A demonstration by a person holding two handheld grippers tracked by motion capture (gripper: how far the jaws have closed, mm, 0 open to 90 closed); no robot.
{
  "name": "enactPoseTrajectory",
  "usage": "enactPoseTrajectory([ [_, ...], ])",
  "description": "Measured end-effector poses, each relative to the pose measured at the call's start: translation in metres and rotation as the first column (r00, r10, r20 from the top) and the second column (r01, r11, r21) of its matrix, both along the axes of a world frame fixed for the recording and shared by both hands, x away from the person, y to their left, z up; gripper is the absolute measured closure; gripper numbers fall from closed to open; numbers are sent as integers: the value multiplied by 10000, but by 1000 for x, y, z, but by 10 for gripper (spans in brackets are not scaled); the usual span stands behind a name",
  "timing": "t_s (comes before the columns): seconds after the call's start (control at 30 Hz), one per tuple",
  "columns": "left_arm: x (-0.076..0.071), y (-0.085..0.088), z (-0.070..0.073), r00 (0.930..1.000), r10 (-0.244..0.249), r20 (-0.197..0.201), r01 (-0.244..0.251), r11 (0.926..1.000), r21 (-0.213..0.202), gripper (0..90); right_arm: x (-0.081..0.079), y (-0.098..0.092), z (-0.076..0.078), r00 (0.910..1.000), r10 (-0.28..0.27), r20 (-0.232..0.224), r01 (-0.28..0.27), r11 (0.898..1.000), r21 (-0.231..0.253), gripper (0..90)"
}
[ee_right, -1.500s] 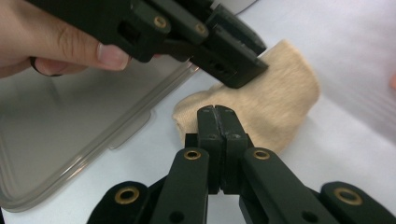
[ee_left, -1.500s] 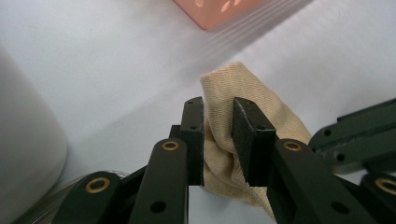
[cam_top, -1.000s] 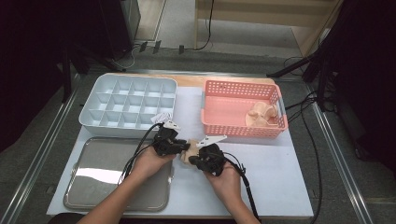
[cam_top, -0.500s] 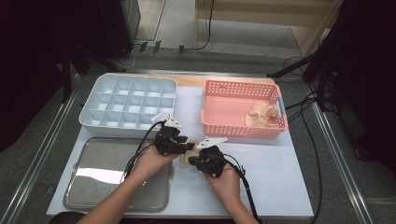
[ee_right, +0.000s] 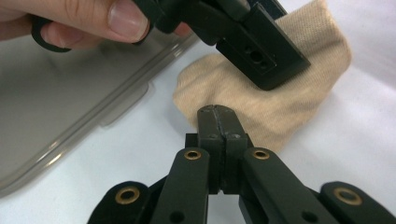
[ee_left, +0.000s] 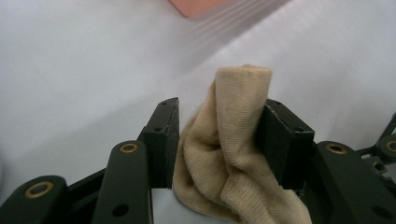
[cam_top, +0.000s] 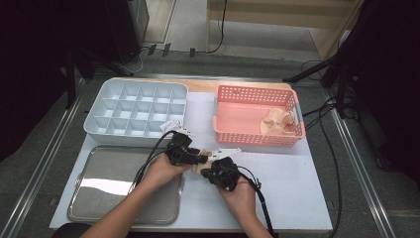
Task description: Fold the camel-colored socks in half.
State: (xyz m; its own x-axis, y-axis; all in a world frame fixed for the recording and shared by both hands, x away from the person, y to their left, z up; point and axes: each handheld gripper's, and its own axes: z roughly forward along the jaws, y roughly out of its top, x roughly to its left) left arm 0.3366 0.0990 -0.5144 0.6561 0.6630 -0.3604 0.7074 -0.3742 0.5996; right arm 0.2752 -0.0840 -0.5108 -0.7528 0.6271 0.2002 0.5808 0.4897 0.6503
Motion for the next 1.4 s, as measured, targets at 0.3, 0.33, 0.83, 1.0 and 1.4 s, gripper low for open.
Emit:
enactPoseTrajectory([
  [0.3, -1, 2, -1, 9999, -115, -31, 115, 9999, 16, 507, -5, 1, 1, 9997, 157, -208, -157, 9999, -27, 900],
  [0.33, -1, 2, -1, 9999, -134, -19, 134, 9999, 43, 507, -5, 1, 1, 9996, 170, -216, -171, 9998, -63, 900],
  [0.83, 0, 1, 2, 9985, -360, -421, 366, 9992, 142, 427, -2, 2, -4, 9994, 285, -214, -289, 9995, -161, 900],
  [1.0, -1, 0, 2, 9983, -434, -390, 439, 9990, 119, 399, -2, 2, -4, 9994, 296, -203, -299, 9994, -189, 900],
  [1.4, -8, -5, 2, 9948, -782, -647, 793, 9967, 147, 447, -3, 2, -5, 9991, 415, -120, -418, 9986, -311, 900],
])
